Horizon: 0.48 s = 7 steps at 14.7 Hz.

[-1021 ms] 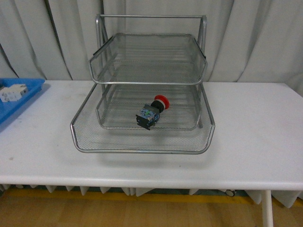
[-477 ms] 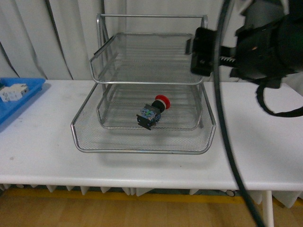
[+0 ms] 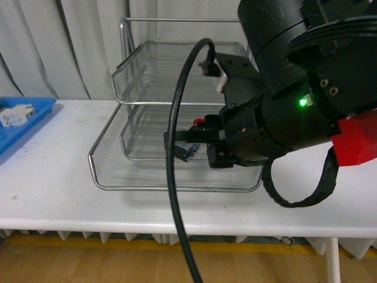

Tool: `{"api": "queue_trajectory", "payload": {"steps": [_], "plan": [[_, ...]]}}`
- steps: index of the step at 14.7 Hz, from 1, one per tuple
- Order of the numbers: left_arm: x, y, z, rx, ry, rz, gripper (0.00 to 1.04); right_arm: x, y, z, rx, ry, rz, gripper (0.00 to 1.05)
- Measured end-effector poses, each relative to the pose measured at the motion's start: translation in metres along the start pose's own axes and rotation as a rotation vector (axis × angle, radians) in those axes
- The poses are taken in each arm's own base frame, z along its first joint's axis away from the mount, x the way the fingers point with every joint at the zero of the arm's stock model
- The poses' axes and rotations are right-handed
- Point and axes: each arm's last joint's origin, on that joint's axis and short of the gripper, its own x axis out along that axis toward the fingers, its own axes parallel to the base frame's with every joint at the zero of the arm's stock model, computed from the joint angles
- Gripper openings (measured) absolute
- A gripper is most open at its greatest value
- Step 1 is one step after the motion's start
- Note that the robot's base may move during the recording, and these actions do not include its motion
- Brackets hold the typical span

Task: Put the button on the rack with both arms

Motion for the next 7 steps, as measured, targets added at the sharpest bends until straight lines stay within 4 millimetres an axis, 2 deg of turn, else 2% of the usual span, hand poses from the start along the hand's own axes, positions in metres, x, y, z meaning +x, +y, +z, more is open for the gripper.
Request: {"api": "queue_trajectory", "payload": {"steps": [5, 7], "plan": [[0.000, 0.000, 0.000, 0.000, 0.000, 0.000, 0.98, 0.017, 0.014, -0.042, -0.039, 0.127, 0.023, 0.02], [0.000, 0.000, 0.000, 0.000, 0.000, 0.000, 0.98, 0.025, 0.014, -0.050, -0.040, 0.149, 0.021, 0.02]]}}
